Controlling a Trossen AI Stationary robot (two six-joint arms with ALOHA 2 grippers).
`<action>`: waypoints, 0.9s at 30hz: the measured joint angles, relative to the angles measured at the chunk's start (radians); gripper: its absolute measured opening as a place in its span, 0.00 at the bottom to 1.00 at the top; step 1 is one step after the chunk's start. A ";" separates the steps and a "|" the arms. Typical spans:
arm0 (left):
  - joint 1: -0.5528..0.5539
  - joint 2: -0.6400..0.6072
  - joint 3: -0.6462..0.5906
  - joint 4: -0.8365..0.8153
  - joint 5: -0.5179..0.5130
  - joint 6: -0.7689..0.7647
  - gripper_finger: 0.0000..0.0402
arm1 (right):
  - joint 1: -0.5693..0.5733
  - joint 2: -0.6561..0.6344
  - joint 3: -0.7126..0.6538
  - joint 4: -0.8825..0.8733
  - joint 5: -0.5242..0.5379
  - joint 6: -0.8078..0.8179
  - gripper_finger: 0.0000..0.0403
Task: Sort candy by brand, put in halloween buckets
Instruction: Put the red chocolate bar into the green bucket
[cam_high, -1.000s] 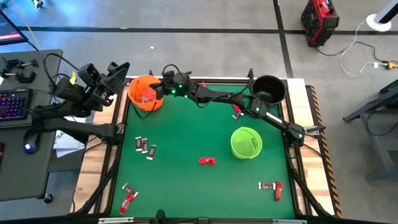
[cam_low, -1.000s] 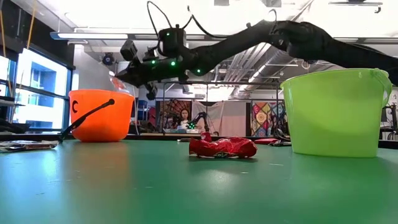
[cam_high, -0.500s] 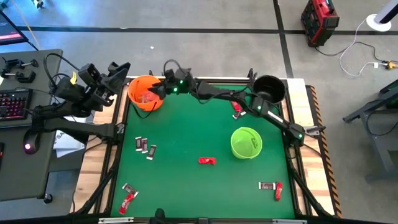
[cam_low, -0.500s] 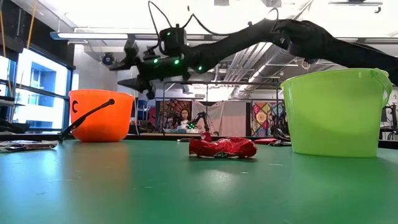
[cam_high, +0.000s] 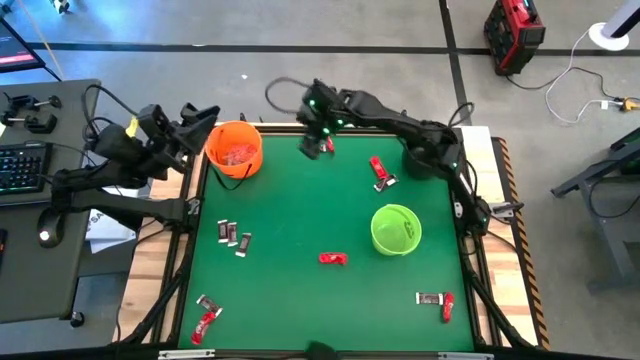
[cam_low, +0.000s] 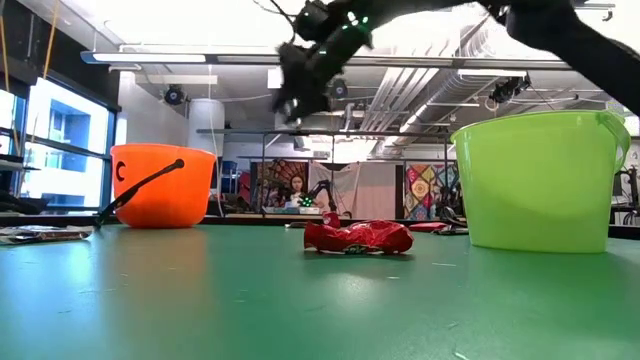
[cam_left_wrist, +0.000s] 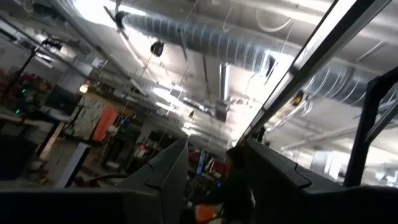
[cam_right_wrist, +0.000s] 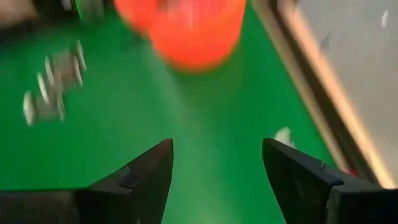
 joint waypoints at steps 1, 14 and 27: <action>0.000 0.001 0.000 -0.013 0.000 0.000 0.37 | 0.006 -0.012 -0.013 -0.068 0.008 -0.024 0.59; -0.002 0.023 0.000 -0.420 0.123 -0.091 0.37 | 0.236 -0.549 -0.810 0.062 0.011 0.112 0.59; -0.042 0.656 -0.001 -0.694 0.491 0.134 0.38 | 0.503 -0.993 -1.025 0.092 0.491 0.590 0.59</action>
